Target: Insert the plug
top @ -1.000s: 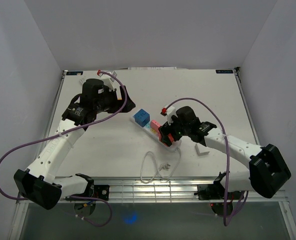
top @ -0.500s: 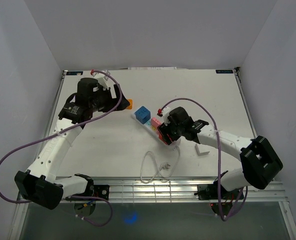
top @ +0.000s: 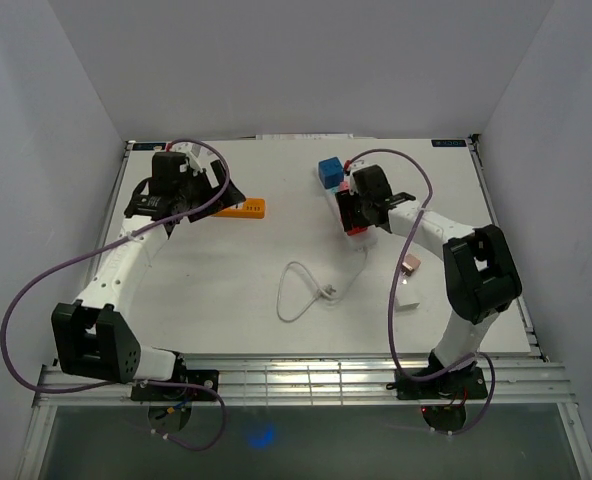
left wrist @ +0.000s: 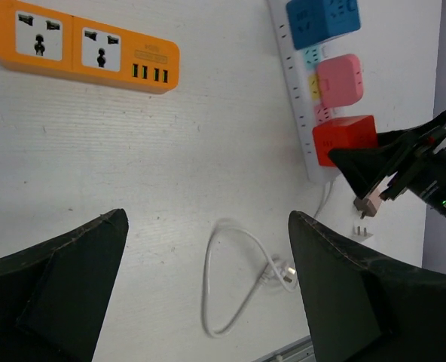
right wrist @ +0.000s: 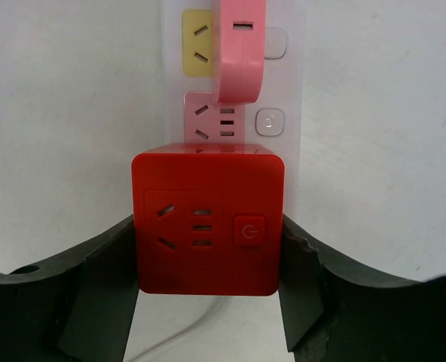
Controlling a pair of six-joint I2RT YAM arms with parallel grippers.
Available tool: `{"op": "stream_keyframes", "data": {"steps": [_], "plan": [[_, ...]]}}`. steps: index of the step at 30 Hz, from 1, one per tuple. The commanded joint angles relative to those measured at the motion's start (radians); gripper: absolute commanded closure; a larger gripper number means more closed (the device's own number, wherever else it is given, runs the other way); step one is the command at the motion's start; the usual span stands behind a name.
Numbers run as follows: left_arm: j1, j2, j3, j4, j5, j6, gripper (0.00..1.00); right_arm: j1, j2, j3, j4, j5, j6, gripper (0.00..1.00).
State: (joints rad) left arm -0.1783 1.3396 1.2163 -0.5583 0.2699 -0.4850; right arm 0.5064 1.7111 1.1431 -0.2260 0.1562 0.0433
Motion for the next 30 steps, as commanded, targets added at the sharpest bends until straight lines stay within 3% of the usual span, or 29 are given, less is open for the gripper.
{"op": "stream_keyframes", "data": {"steps": [1, 4, 7, 8, 9, 12, 14, 17, 24, 30], "plan": [[0.014, 0.033, -0.014, 0.096, 0.020, -0.072, 0.02, -0.106, 0.091, 0.125, 0.016, 0.083, -0.039, 0.57], [0.014, 0.113, -0.003, 0.130, -0.001, -0.099, 0.02, -0.187, 0.175, 0.243, -0.004, 0.050, -0.039, 0.54], [0.014, 0.171, 0.018, 0.149, -0.041, -0.124, 0.02, -0.236, 0.214, 0.344, -0.090, -0.006, -0.039, 0.33], [0.016, 0.206, 0.028, 0.150, -0.055, -0.133, 0.02, -0.241, 0.196, 0.349, -0.096, -0.018, -0.039, 0.29], [0.016, 0.225, 0.043, 0.152, -0.084, -0.142, 0.02, -0.241, 0.183, 0.348, -0.092, -0.032, -0.039, 0.18], [0.016, 0.305, 0.081, 0.144, -0.153, -0.197, 0.02, -0.241, 0.131, 0.342, -0.087, -0.118, -0.027, 0.00], [0.016, 0.358, 0.109, 0.117, -0.207, -0.248, 0.02, -0.233, 0.089, 0.330, -0.085, -0.145, 0.003, 0.10], [0.034, 0.401, 0.164, 0.083, -0.297, -0.318, 0.02, -0.218, 0.010, 0.272, -0.070, -0.129, 0.033, 0.11], [0.172, 0.520, 0.267, 0.029, -0.247, -0.391, 0.02, -0.213, -0.171, 0.058, 0.095, -0.055, 0.078, 0.11], [0.232, 0.589, 0.322, 0.006, -0.327, -0.428, 0.02, -0.226, -0.174, 0.073, 0.027, -0.047, 0.168, 0.11]]}}
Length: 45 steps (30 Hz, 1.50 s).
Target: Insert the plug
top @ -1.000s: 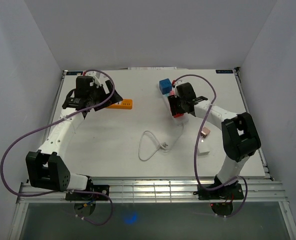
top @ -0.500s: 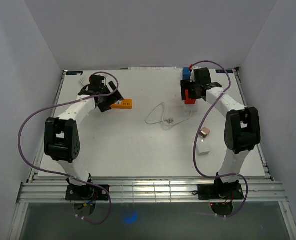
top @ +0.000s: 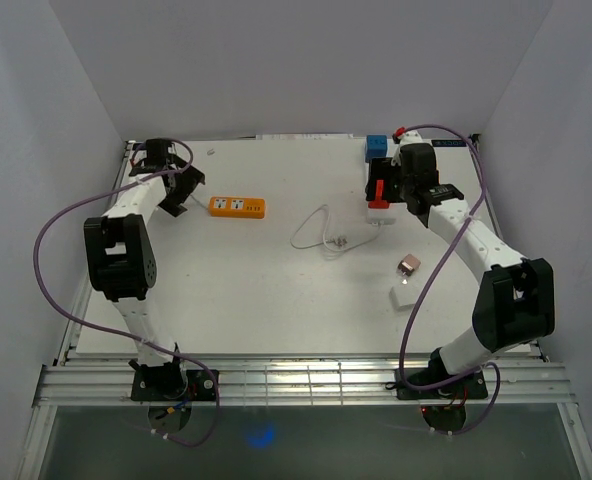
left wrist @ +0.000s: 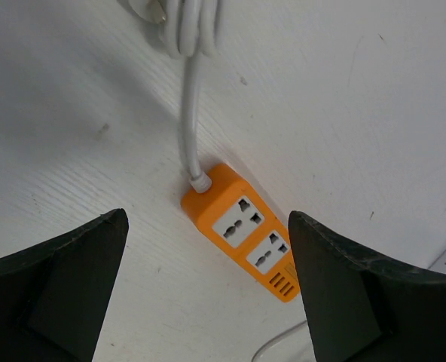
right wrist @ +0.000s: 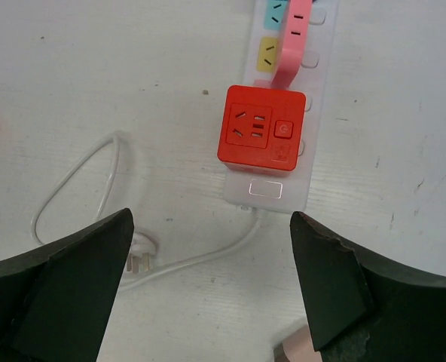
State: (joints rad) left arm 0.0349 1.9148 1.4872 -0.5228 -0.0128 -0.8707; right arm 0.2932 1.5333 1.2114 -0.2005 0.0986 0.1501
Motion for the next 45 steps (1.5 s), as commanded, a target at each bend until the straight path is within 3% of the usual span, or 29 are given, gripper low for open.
{"op": "stream_keyframes", "data": {"steps": [1, 5, 8, 10, 11, 15, 20, 24, 27, 34, 36, 39, 42, 45], "plan": [[0.020, 0.029, 0.064, -0.037, -0.044, -0.057, 0.02, -0.014, 0.002, 0.007, -0.010, 0.003, 0.081, 0.11], [0.020, 0.117, 0.111, -0.048, -0.064, -0.080, 0.03, -0.026, -0.047, -0.044, -0.013, 0.015, 0.160, 0.05], [0.020, 0.159, 0.162, -0.063, -0.072, -0.089, 0.11, -0.035, -0.093, -0.095, -0.005, 0.067, 0.209, 0.00], [0.020, 0.185, 0.180, -0.062, -0.082, -0.097, 0.16, -0.040, -0.126, -0.122, 0.001, 0.084, 0.223, 0.00], [0.020, 0.193, 0.185, -0.059, -0.084, -0.102, 0.17, -0.055, -0.136, -0.145, 0.001, 0.075, 0.235, 0.04], [0.020, 0.222, 0.194, -0.049, -0.072, -0.117, 0.29, -0.123, -0.174, -0.208, 0.001, -0.011, 0.278, 0.07], [0.007, 0.239, 0.189, -0.028, -0.062, -0.114, 0.49, -0.166, -0.243, -0.277, 0.021, 0.000, 0.299, 0.09], [-0.018, 0.240, 0.162, -0.013, -0.062, -0.111, 0.55, -0.180, -0.283, -0.322, 0.030, 0.033, 0.330, 0.10], [-0.073, 0.239, 0.130, -0.008, -0.067, -0.102, 0.55, -0.198, -0.295, -0.337, 0.021, 0.052, 0.356, 0.10], [-0.089, 0.202, 0.028, -0.032, -0.084, -0.148, 0.54, -0.255, -0.295, -0.397, -0.007, 0.001, 0.364, 0.11], [-0.093, 0.202, 0.027, -0.046, -0.079, -0.133, 0.64, -0.256, -0.302, -0.414, -0.007, -0.010, 0.362, 0.12], [-0.105, 0.194, 0.012, -0.045, -0.079, -0.110, 0.70, -0.255, -0.317, -0.449, -0.016, 0.000, 0.368, 0.11], [-0.119, 0.181, -0.011, -0.042, -0.076, -0.090, 1.00, -0.253, -0.326, -0.483, -0.013, -0.019, 0.396, 0.11], [-0.122, 0.147, -0.047, -0.026, -0.064, -0.071, 1.00, -0.246, -0.315, -0.493, -0.036, 0.006, 0.454, 0.05]]}}
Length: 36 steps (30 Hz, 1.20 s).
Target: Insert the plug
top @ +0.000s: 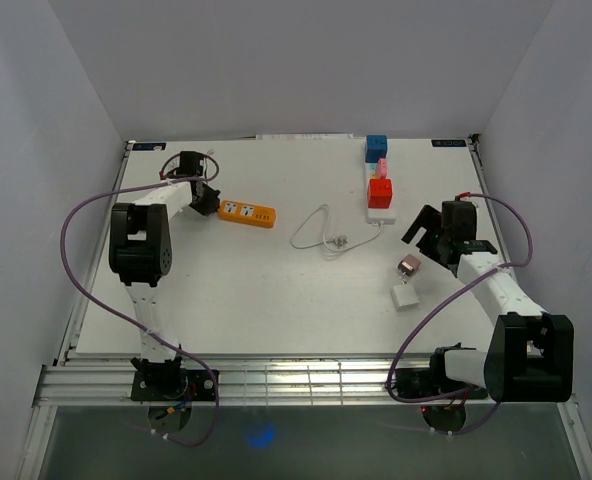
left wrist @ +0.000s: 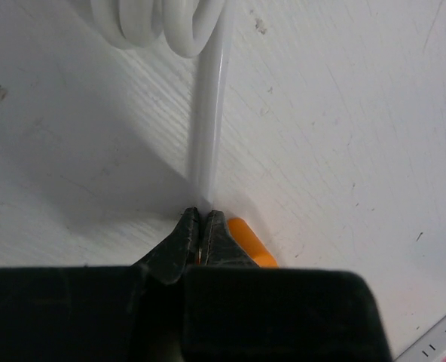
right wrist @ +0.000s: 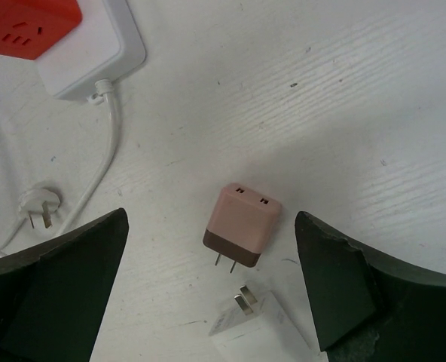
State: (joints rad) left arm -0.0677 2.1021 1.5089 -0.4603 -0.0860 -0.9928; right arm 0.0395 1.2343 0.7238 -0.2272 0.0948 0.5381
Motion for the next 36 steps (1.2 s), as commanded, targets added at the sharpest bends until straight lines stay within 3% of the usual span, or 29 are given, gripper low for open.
{"op": "stream_keyframes", "data": {"steps": [1, 11, 14, 16, 18, 30, 32, 33, 36], "plan": [[-0.020, -0.051, -0.099, -0.084, 0.012, 0.057, 1.00, 0.014, -0.015, -0.006, -0.020, 0.014, 0.074, 0.02], [-0.032, -0.312, -0.398, -0.011, 0.040, 0.071, 1.00, 0.082, 0.051, 0.012, -0.123, 0.160, 0.210, 0.02], [-0.038, -0.393, -0.512, 0.020, 0.037, 0.034, 1.00, 0.085, 0.073, -0.003, -0.123, 0.198, 0.230, 0.09], [-0.041, -0.442, -0.591, 0.054, 0.058, 0.023, 1.00, 0.086, 0.090, -0.004, -0.120, 0.210, 0.234, 0.21], [-0.075, -0.484, -0.631, 0.058, 0.048, 0.002, 1.00, 0.086, 0.109, -0.003, -0.110, 0.217, 0.227, 0.22], [-0.305, -0.507, -0.668, 0.037, -0.043, -0.148, 1.00, 0.086, 0.191, 0.006, -0.072, 0.206, 0.204, 0.26], [-0.319, -0.496, -0.667, 0.037, -0.047, -0.153, 0.94, 0.088, 0.192, 0.008, -0.066, 0.206, 0.203, 0.33], [-0.319, -0.493, -0.665, 0.037, -0.047, -0.152, 0.85, 0.086, 0.195, 0.011, -0.066, 0.207, 0.200, 0.35], [-0.317, -0.490, -0.648, 0.028, -0.069, -0.118, 0.70, 0.086, 0.197, 0.023, -0.060, 0.209, 0.183, 0.45]]}}
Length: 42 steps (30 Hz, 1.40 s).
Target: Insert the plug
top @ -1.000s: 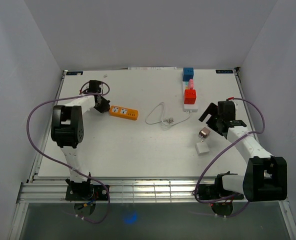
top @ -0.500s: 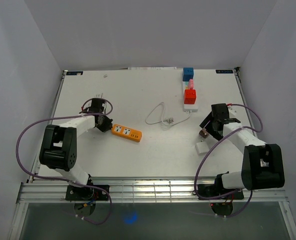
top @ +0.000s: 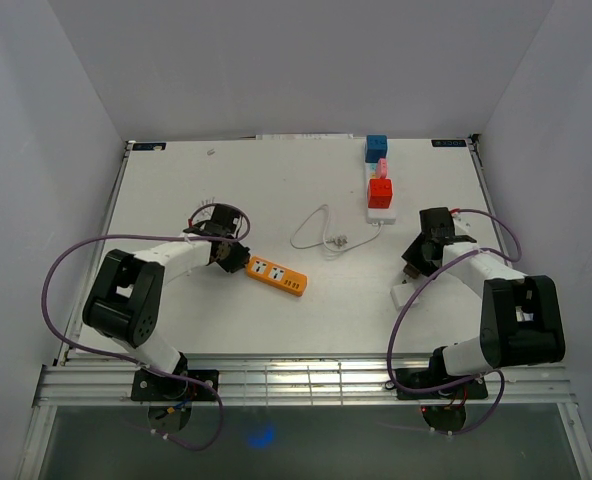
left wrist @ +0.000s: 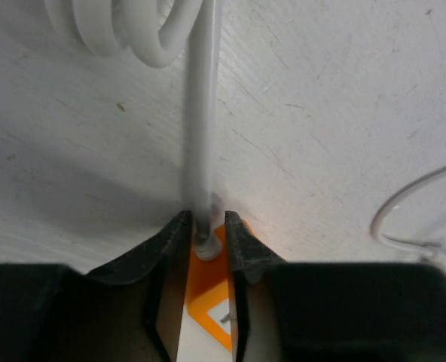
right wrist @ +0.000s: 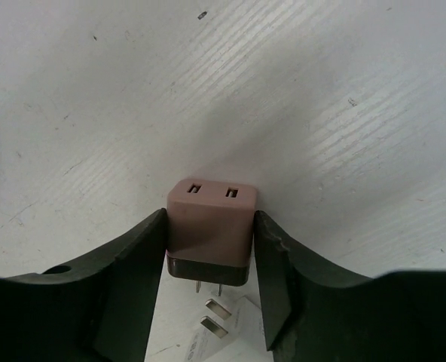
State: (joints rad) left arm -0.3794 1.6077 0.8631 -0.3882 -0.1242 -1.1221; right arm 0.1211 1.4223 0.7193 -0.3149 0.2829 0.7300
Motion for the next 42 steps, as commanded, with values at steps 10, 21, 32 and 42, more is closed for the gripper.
{"op": "stream_keyframes", "data": {"steps": [10, 21, 32, 42], "plan": [[0.000, -0.068, 0.099, -0.185, -0.107, 0.096, 0.08, 0.005, -0.080, -0.015, 0.166, -0.074, -0.141, 0.77], [0.000, -0.241, 0.172, -0.120, 0.121, 0.387, 0.02, 0.063, -0.264, -0.153, 0.520, -0.651, -0.455, 0.90], [0.000, -0.144, 0.444, -0.261, 0.477, 0.542, 0.02, 0.431, -0.347, -0.264, 0.772, -0.732, -0.707, 0.92], [-0.056, -0.160, 0.389, -0.221, 0.627, 0.530, 0.02, 0.552, -0.330, -0.255, 0.836, -0.850, -0.856, 0.92]]}}
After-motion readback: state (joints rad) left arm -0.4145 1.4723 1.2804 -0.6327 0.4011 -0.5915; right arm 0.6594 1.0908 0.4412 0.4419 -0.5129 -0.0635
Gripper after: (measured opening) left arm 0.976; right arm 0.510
